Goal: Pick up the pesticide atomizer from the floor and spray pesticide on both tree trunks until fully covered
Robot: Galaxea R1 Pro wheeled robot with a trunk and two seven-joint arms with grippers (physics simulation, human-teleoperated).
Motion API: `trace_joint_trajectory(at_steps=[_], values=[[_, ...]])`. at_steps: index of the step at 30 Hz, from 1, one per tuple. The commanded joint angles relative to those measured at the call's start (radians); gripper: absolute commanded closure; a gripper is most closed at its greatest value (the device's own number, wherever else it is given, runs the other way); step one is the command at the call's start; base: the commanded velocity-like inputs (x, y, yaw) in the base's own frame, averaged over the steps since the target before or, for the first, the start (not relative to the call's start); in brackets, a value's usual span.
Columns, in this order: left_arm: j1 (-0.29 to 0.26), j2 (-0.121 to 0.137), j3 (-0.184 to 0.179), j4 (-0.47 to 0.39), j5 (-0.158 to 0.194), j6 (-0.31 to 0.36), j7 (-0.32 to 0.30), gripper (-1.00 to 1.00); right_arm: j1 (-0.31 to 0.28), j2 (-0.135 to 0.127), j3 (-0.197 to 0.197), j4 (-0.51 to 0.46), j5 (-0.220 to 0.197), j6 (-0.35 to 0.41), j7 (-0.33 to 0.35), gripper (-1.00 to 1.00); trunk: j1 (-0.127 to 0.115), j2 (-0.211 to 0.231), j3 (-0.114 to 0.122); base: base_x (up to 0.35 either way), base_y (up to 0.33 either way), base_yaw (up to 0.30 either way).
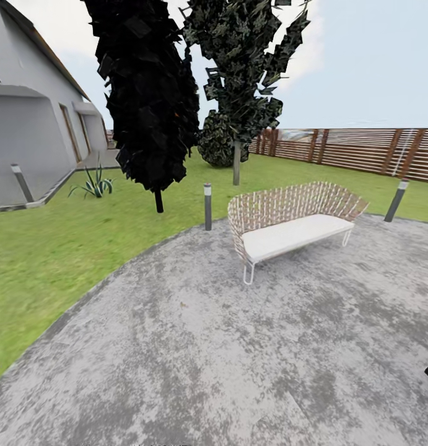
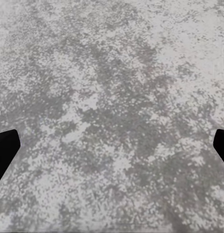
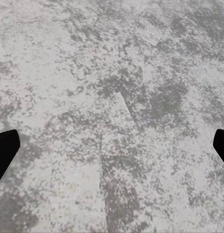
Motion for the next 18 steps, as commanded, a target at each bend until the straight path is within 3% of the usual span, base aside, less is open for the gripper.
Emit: trace_joint_trajectory(at_steps=[1, 18], values=[[-0.001, -0.001, 0.005, 0.001, -0.01, -0.003, 0.006, -1.0, 0.0, -0.001, 0.008, 0.0, 0.001, 0.0, -0.009, -1.0, 0.0, -0.001, -0.001, 0.0, 0.0, 0.3], [-0.001, -0.001, 0.005, 0.001, -0.01, -0.003, 0.006, -1.0, 0.0, -0.001, 0.008, 0.0, 0.001, 0.0, -0.009, -1.0, 0.0, -0.001, 0.003, 0.0, 0.006, 0.3]])
